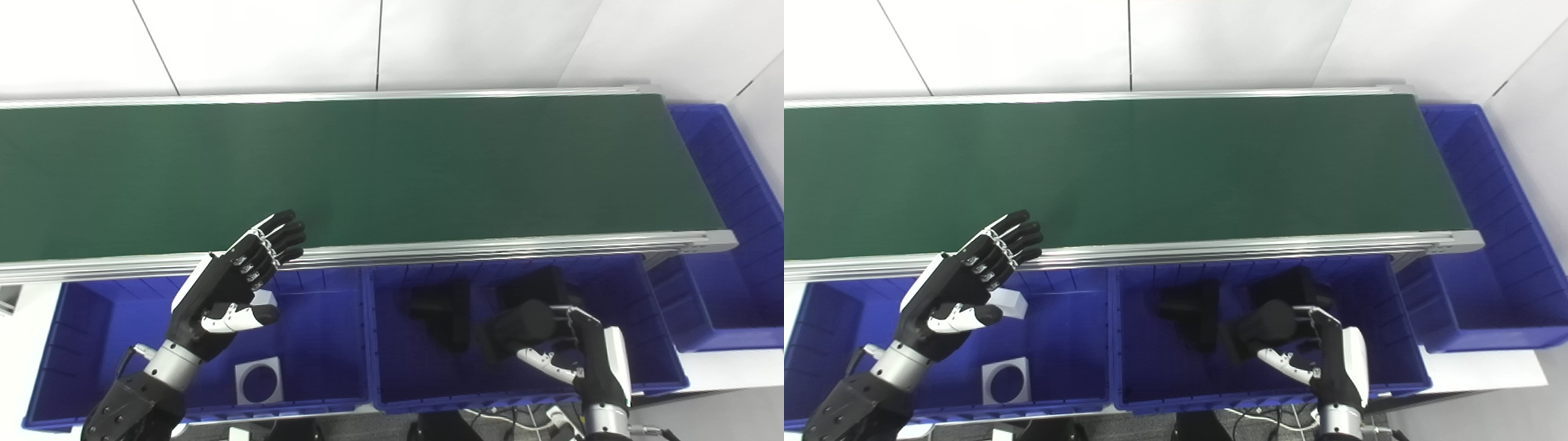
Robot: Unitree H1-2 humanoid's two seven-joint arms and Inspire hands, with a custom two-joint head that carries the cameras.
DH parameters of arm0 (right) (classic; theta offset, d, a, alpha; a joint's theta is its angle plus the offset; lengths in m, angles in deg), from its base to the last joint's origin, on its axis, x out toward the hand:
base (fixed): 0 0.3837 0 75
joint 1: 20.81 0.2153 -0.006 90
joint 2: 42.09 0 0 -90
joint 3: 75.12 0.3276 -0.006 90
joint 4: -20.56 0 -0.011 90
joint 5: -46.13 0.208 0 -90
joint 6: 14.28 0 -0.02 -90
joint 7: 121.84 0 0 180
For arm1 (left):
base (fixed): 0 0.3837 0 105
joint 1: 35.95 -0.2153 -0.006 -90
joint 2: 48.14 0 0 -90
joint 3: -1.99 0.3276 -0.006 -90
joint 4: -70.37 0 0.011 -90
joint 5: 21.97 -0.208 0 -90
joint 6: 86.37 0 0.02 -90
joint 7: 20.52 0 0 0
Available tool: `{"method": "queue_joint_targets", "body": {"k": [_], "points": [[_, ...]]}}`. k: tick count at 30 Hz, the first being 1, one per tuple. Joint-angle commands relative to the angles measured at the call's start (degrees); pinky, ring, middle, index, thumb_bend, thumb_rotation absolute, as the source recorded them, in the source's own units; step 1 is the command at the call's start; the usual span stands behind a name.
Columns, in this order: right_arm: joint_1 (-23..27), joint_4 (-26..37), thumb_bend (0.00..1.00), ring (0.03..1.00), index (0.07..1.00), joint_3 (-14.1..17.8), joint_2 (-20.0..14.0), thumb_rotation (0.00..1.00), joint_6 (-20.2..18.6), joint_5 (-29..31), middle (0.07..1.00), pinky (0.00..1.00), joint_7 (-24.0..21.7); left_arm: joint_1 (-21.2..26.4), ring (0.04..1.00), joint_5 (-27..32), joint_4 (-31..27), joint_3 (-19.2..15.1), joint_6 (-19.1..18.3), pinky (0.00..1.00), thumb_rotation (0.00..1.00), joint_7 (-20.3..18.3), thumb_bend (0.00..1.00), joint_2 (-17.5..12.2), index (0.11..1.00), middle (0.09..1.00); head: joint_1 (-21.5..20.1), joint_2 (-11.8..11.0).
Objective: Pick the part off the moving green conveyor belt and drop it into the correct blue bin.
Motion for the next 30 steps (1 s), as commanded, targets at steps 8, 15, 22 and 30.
{"method": "queue_joint_targets", "body": {"k": [8, 15, 22, 30], "points": [[-0.52, 6.78, 1.00, 0.916, 1.000, -1.12, -1.97, 0.51, -3.01, -0.53, 0.962, 0.79, -3.96, 0.20, 0.894, -0.07, -1.33, 0.00, 1.10, 0.88, 0.36, -0.35, 0.95, 0.15, 0.898, 0.887, 1.10, -0.72], [-1.42, 19.91, 0.85, 0.850, 0.952, -4.07, -0.21, 0.67, -2.53, -1.43, 0.887, 0.76, -6.35, 0.03, 0.892, -1.15, -0.71, 0.71, 2.09, 0.89, 0.37, -0.33, 0.95, 0.77, 0.895, 0.878, 5.09, -2.10], [2.97, 28.71, 0.72, 0.768, 0.881, -12.94, 1.70, 0.76, -3.86, -4.01, 0.826, 0.67, -12.60, -0.50, 0.885, -3.82, -0.79, 1.75, 2.78, 0.88, 0.37, 0.65, 0.96, 2.11, 0.894, 0.874, 10.99, -4.02], [9.34, 20.40, 0.73, 0.772, 0.848, -19.83, 3.67, 0.76, -0.91, 1.25, 0.809, 0.69, -16.07, -2.03, 0.875, -8.90, -1.47, 3.63, 4.83, 0.85, 0.38, 2.71, 0.96, 4.71, 0.897, 0.873, 19.04, -7.26]]}}
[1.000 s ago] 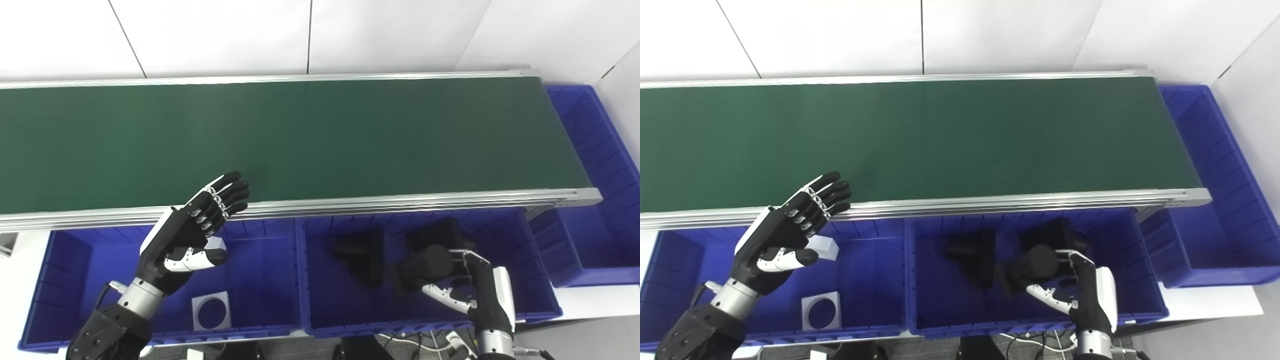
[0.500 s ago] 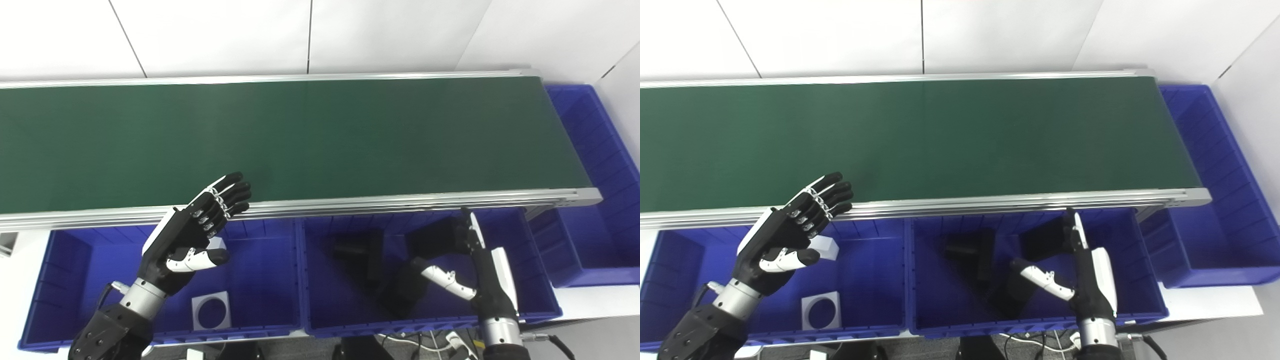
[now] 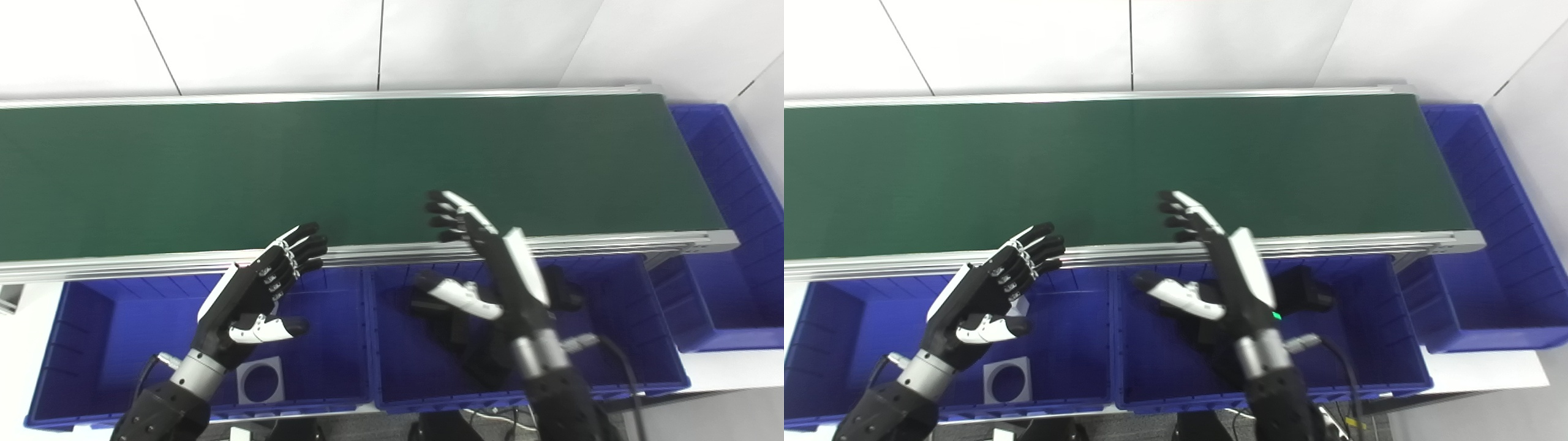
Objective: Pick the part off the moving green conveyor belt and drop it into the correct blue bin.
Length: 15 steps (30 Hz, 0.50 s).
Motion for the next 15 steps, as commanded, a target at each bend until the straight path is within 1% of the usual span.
{"method": "queue_joint_targets", "body": {"k": [1, 5, 6, 7, 8, 9, 10, 11, 12, 13, 15], "points": [[0.24, -1.81, 0.73, 0.773, 0.850, -0.85, 0.69, 0.75, 4.20, 2.56, 0.810, 0.69, -0.06, -0.13, 0.874, -1.04, -1.63, 0.79, 3.20, 0.85, 0.39, 0.54, 0.96, 0.82, 0.897, 0.873, 1.70, -0.74], [0.19, -6.58, 0.74, 0.792, 0.866, -1.07, -0.09, 0.75, 6.83, 5.93, 0.820, 0.71, -0.25, -0.75, 0.876, -1.85, -0.72, 1.24, 4.62, 0.85, 0.40, 1.21, 0.97, 1.90, 0.899, 0.874, 4.43, -2.58], [0.15, -7.72, 0.74, 0.797, 0.870, -0.94, -0.51, 0.76, 7.89, 6.64, 0.824, 0.72, -0.28, -0.84, 0.875, -1.94, -0.10, 1.30, 5.28, 0.85, 0.40, 1.29, 0.97, 2.21, 0.898, 0.874, 5.84, -3.67], [0.08, -8.67, 0.74, 0.804, 0.873, -0.73, -0.91, 0.75, 9.03, 7.44, 0.830, 0.72, -0.28, -0.93, 0.875, -1.90, 0.40, 1.31, 5.85, 0.85, 0.40, 1.35, 0.97, 2.49, 0.897, 0.873, 5.84, -3.67], [0.05, -9.67, 0.74, 0.810, 0.875, -0.47, -1.28, 0.74, 10.40, 8.21, 0.835, 0.72, -0.16, -0.96, 0.876, -1.88, 0.95, 1.35, 6.49, 0.85, 0.40, 1.37, 0.97, 2.74, 0.896, 0.874, 6.85, -4.38], [0.05, -10.34, 0.74, 0.817, 0.878, -0.33, -1.56, 0.73, 11.35, 8.76, 0.842, 0.73, -0.05, -0.97, 0.877, -1.85, 1.32, 1.40, 6.97, 0.85, 0.40, 1.41, 0.97, 2.89, 0.897, 0.876, 6.85, -4.38], [0.05, -11.51, 0.74, 0.820, 0.879, 0.04, -1.98, 0.72, 12.84, 9.42, 0.845, 0.73, 0.14, -1.05, 0.878, -2.05, 1.77, 1.57, 7.56, 0.85, 0.40, 1.56, 0.97, 3.20, 0.897, 0.877, 8.84, -5.86], [0.07, -12.34, 0.73, 0.822, 0.884, 0.30, -2.26, 0.72, 13.90, 9.83, 0.849, 0.73, 0.28, -1.10, 0.880, -2.21, 2.07, 1.70, 7.97, 0.85, 0.40, 1.67, 0.96, 3.40, 0.901, 0.880, 8.84, -5.86], [0.04, -13.27, 0.73, 0.823, 0.885, 0.64, -2.71, 0.72, 15.25, 10.28, 0.849, 0.73, 0.34, -1.19, 0.880, -2.41, 2.50, 1.88, 8.48, 0.86, 0.40, 1.77, 0.96, 3.66, 0.902, 0.880, 10.00, -6.98], [-0.05, -13.97, 0.72, 0.826, 0.891, 0.93, -3.07, 0.71, 16.29, 10.57, 0.857, 0.73, 0.39, -1.28, 0.881, -2.56, 2.88, 2.04, 8.88, 0.86, 0.39, 1.84, 0.96, 3.86, 0.903, 0.883, 10.43, -7.56], [-0.21, -14.84, 0.71, 0.827, 0.893, 1.30, -3.62, 0.71, 17.57, 10.74, 0.861, 0.73, 0.39, -1.39, 0.883, -2.72, 3.36, 2.24, 9.19, 0.86, 0.39, 2.15, 0.96, 4.13, 0.904, 0.886, 10.63, -8.15]]}}
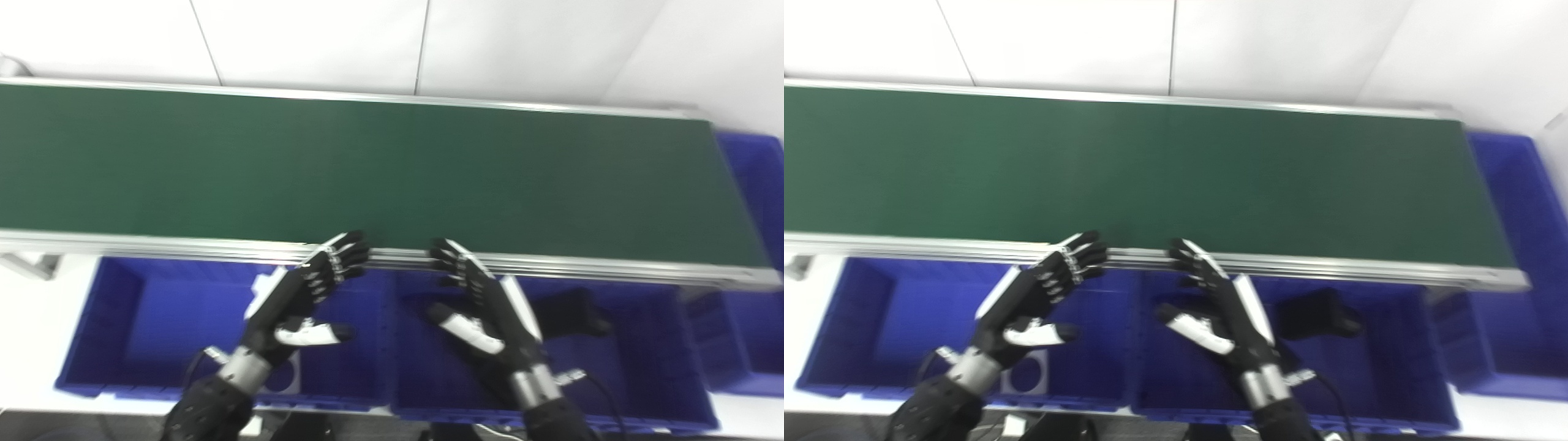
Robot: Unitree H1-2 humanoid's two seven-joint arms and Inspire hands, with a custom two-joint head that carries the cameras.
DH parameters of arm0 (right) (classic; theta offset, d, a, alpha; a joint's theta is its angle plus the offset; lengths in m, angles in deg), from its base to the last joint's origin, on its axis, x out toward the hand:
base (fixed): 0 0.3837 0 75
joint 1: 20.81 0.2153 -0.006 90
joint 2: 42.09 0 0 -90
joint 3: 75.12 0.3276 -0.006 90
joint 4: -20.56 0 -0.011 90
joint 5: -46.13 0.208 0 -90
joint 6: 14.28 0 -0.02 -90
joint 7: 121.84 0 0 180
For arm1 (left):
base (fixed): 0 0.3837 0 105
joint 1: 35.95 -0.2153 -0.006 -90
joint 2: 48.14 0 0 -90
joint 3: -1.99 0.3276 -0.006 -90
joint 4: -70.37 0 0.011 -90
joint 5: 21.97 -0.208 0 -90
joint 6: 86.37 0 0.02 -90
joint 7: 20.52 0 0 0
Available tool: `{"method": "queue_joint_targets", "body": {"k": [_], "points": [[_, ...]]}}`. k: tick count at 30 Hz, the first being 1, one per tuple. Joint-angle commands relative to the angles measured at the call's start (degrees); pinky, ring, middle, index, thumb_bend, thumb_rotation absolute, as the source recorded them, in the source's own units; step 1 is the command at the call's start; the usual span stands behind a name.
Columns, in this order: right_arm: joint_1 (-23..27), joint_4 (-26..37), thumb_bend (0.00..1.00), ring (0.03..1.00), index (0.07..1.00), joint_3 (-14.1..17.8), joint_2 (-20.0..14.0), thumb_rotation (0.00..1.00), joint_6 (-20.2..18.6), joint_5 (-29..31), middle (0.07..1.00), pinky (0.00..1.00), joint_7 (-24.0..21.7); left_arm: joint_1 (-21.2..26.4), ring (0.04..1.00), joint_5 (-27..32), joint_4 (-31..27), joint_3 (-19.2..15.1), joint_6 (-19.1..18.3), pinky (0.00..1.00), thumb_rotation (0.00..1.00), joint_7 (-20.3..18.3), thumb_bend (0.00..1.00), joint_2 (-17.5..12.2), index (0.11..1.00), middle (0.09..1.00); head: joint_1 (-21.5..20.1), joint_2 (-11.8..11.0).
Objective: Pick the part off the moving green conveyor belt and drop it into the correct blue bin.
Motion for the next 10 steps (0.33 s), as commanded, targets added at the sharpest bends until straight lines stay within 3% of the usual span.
{"method": "queue_joint_targets", "body": {"k": [1, 10], "points": [[-0.02, 0.53, 0.72, 0.830, 0.896, 0.37, -0.17, 0.72, 4.75, 0.79, 0.866, 0.74, 0.30, 0.02, 0.883, -0.45, -0.60, 0.30, 2.65, 0.85, 0.39, 0.43, 0.96, 0.50, 0.902, 0.888, 0.08, -0.12], [-1.23, -0.80, 0.72, 0.840, 0.900, 2.61, -0.26, 0.73, 7.82, 1.71, 0.873, 0.75, 1.09, 0.07, 0.895, -0.85, 0.74, 0.46, 3.13, 0.86, 0.38, 0.99, 0.97, 0.90, 0.904, 0.897, -0.67, -1.08]]}}
